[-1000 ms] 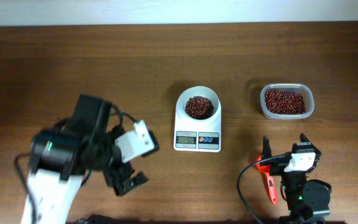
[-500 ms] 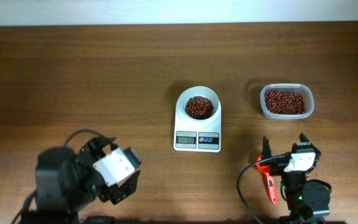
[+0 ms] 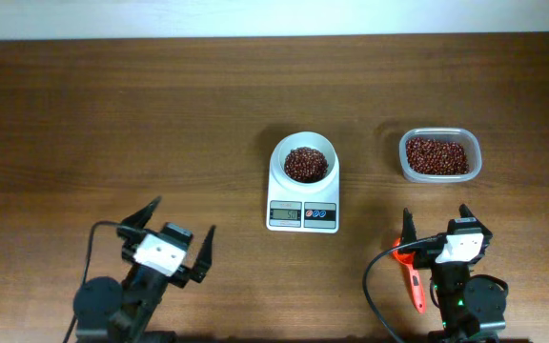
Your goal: Scoop and weigh 50g on scale
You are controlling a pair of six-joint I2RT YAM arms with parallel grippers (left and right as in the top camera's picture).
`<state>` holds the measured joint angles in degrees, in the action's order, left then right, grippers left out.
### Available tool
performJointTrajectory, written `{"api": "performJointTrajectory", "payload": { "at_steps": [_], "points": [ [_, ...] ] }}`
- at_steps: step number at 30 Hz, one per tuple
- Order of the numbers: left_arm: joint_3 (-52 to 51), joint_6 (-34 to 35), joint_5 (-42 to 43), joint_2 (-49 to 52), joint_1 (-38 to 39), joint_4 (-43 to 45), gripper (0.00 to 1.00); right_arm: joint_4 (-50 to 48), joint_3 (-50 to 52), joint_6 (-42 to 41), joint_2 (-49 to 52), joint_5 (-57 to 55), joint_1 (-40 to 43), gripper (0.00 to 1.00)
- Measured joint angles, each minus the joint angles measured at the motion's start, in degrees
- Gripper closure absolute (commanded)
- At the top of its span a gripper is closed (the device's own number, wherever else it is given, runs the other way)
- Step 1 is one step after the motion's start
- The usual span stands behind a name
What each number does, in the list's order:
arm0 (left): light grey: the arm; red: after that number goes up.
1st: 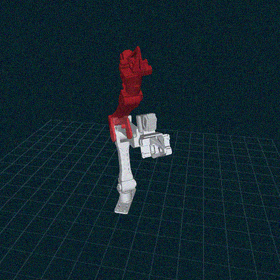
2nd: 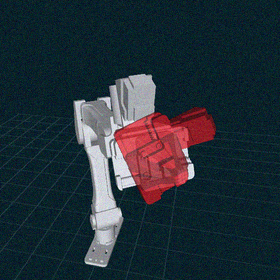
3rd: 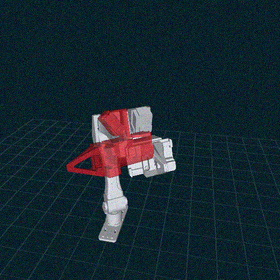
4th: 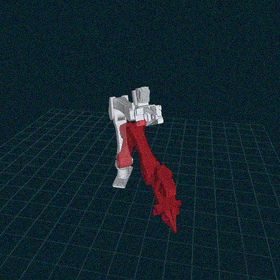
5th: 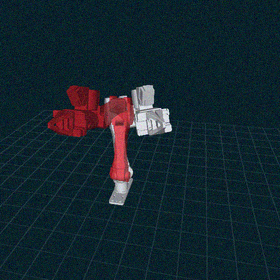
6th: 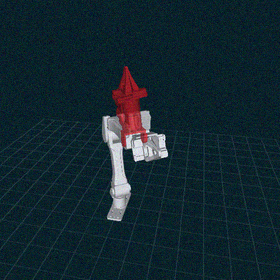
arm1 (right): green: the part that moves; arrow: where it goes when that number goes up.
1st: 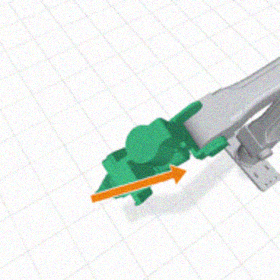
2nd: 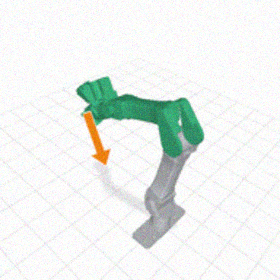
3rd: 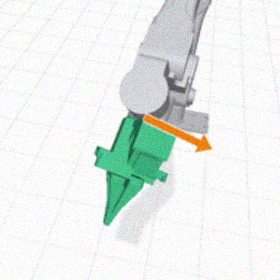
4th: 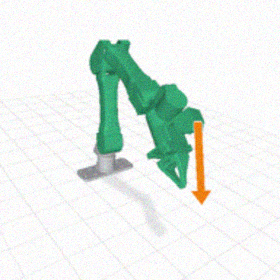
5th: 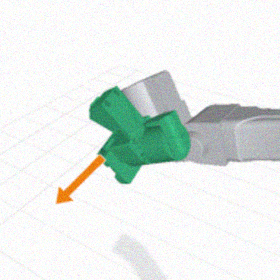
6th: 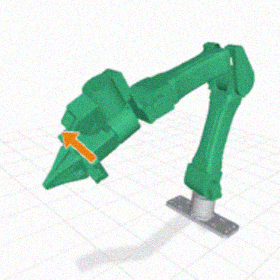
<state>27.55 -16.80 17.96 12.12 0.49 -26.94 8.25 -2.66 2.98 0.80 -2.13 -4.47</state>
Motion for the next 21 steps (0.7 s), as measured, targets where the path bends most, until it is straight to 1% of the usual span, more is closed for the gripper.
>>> {"api": "performJointTrajectory", "payload": {
  "at_steps": [3,7,12,15,18,21],
  "points": [
    [-2.1,4.7,-3.4,-3.3,0.0,0.2,0.01,0.0,0.0,0.0,0.0,0.0,0.0,0.01],
    [-4.2,7.5,-5.5,-7.2,0.0,-0.6,0.01,0.0,0.0,0.0,0.0,0.0,0.0,0.01],
    [-7.2,9.0,-7.2,-11.2,0.0,-0.7,0.01,0.0,0.0,0.0,0.0,0.0,0.0,0.01],
    [-7.6,9.2,-8.0,-11.2,0.0,0.2,0.01,0.0,0.0,0.0,0.0,0.0,0.0,0.01],
    [-7.9,9.2,-9.0,-11.2,0.0,2.3,0.01,0.0,0.0,0.0,0.0,0.0,0.0,0.01],
    [-9.4,9.2,-10.2,-11.3,0.1,6.6,0.01,0.0,0.0,0.0,0.0,0.0,0.0,0.01]
  ]
}}
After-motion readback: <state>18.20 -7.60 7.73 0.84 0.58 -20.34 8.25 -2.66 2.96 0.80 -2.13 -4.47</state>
